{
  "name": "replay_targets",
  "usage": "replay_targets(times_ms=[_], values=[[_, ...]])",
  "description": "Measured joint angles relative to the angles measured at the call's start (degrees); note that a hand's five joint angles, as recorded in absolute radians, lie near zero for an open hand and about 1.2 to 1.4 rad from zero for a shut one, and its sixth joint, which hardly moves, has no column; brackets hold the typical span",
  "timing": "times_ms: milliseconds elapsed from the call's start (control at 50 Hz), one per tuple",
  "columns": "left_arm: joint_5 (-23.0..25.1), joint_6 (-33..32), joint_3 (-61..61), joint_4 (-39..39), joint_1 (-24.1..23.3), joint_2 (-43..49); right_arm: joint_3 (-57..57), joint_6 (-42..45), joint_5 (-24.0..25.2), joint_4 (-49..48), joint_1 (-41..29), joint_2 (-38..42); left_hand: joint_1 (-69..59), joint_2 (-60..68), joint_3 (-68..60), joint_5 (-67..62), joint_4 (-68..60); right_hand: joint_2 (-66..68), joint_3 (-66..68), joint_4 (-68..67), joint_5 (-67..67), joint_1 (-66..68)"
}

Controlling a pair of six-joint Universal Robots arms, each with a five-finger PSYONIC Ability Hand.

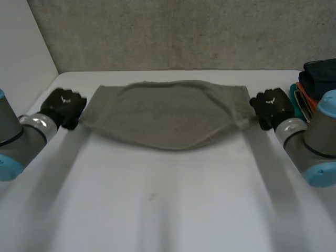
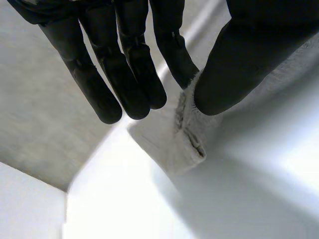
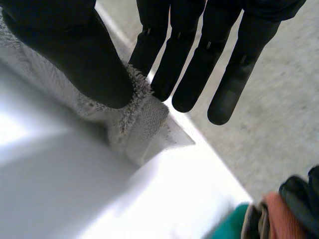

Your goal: Fold the laundry.

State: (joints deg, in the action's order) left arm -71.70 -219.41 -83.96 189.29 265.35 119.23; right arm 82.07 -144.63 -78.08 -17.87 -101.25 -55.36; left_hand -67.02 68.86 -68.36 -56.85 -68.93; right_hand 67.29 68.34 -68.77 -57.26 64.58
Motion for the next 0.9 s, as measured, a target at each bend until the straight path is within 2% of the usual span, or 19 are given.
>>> replay_targets(times_ms=[40, 160, 240, 340, 460, 660, 900], values=[[-0.40, -2.60, -1.50, -3.38, -0.04, -1.79, 1.13, 2.04, -0.08, 3.24, 0.32, -1.63, 0.00, 0.00, 0.00, 0.00, 0.00, 0.00, -0.01, 0.00, 0.01, 0.00], [-2.77, -14.99, -8.11, -25.94, 0.26, -11.50, 7.27, 14.14, -0.01, 23.33, 3.36, -10.65, 0.00, 0.00, 0.00, 0.00, -0.02, 0.00, 0.00, 0.00, 0.00, 0.00], [-2.15, -20.75, -10.02, -38.62, 0.65, -15.86, 11.23, 21.83, 0.89, 33.83, 5.76, -15.19, 0.00, 0.00, 0.00, 0.00, -0.09, 0.00, 0.00, 0.00, 0.01, 0.00], [0.11, -22.49, -9.05, -45.69, -1.19, -17.76, 14.21, 26.79, 3.02, 37.41, 7.44, -18.12, 0.00, 0.00, 0.00, 0.00, -0.10, 0.00, -0.01, 0.00, 0.00, 0.00], [0.22, -17.54, -3.50, -41.91, -4.13, -14.61, 13.16, 21.74, 3.93, 30.18, 7.58, -17.03, 0.00, 0.00, 0.00, 0.00, -0.11, 0.00, 0.00, 0.00, 0.00, 0.00], [-5.82, -7.64, 13.27, -28.78, -6.99, -1.97, 3.91, 7.53, 0.24, 13.89, 6.31, -7.77, 0.00, 0.00, 0.00, 0.00, -0.11, 0.00, -0.01, 0.00, -0.31, 0.00], [-14.48, -3.43, 26.73, -30.07, -7.95, 10.33, -6.70, 4.49, -5.21, 4.01, 3.41, 3.80, 0.00, 0.00, 0.00, 0.00, -0.12, 0.00, -0.01, 0.00, -0.39, 0.00]])
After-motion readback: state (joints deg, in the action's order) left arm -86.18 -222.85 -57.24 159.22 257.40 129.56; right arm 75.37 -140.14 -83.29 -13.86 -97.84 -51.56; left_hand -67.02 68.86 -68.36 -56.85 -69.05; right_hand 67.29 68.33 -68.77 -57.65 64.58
